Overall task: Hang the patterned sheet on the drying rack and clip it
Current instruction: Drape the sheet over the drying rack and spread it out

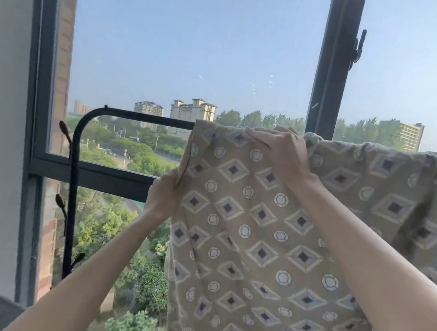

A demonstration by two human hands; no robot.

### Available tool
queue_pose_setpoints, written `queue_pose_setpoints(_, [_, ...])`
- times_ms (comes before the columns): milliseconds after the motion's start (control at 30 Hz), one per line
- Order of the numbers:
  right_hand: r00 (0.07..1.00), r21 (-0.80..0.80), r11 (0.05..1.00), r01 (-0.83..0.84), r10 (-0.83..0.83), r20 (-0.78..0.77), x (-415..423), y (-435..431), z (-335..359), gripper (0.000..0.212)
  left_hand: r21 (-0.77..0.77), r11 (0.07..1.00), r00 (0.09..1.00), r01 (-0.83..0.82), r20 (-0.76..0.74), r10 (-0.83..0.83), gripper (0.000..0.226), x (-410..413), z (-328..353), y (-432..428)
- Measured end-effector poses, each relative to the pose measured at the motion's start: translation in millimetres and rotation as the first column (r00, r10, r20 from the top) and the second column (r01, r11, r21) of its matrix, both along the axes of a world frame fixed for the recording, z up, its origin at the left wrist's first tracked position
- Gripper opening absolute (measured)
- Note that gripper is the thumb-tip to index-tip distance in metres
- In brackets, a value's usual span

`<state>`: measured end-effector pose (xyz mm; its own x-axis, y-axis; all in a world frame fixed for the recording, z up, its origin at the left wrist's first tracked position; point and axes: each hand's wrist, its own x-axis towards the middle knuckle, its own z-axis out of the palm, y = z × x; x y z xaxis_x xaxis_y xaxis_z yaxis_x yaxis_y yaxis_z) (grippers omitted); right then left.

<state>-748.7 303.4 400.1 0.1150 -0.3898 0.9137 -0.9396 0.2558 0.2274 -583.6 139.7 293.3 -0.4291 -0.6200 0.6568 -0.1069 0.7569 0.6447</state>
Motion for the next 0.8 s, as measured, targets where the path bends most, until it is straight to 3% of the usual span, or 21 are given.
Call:
queue_pose_setpoints(200, [0.989, -0.01, 0.997, 0.073, -0.071, 0.133, 14, 6, 24, 0.03, -0.133, 0.991, 0.97, -0.015, -0.244, -0.018, 0.028, 14, 42, 3])
queue_pose_setpoints(433, [0.94, -0.186, 0.963, 0.195, -0.129, 0.316, 26, -16, 98, 0.038, -0.218, 0.971, 0.96, -0.098, -0.279, 0.034, 0.03, 8, 135, -25])
queue_pose_setpoints(567, [0.921, -0.296, 0.941, 0.167, -0.042, 0.387, 19, -36, 130, 0.035, -0.283, 0.951, 0.945, -0.126, -0.327, 0.028, 0.034, -9, 180, -47])
queue_pose_setpoints(667, [0.897, -0.217, 0.955, 0.202, -0.091, 0.431, 1, -60, 127, 0.025, -0.265, 0.961, 0.99, -0.079, -0.131, 0.045, 0.039, -26, 181, -77])
queue_pose_setpoints(733, [0.861, -0.077, 0.984, 0.163, -0.104, 0.498, -17, -77, 115, 0.023, -0.25, 0.964, 0.991, -0.092, 0.071, 0.114, 0.039, -35, 174, -96])
queue_pose_setpoints(800, [0.844, 0.049, 0.984, 0.174, -0.174, 0.507, -32, -90, 103, 0.026, -0.266, 0.957, 0.971, -0.116, 0.172, 0.166, 0.032, -38, 171, -105])
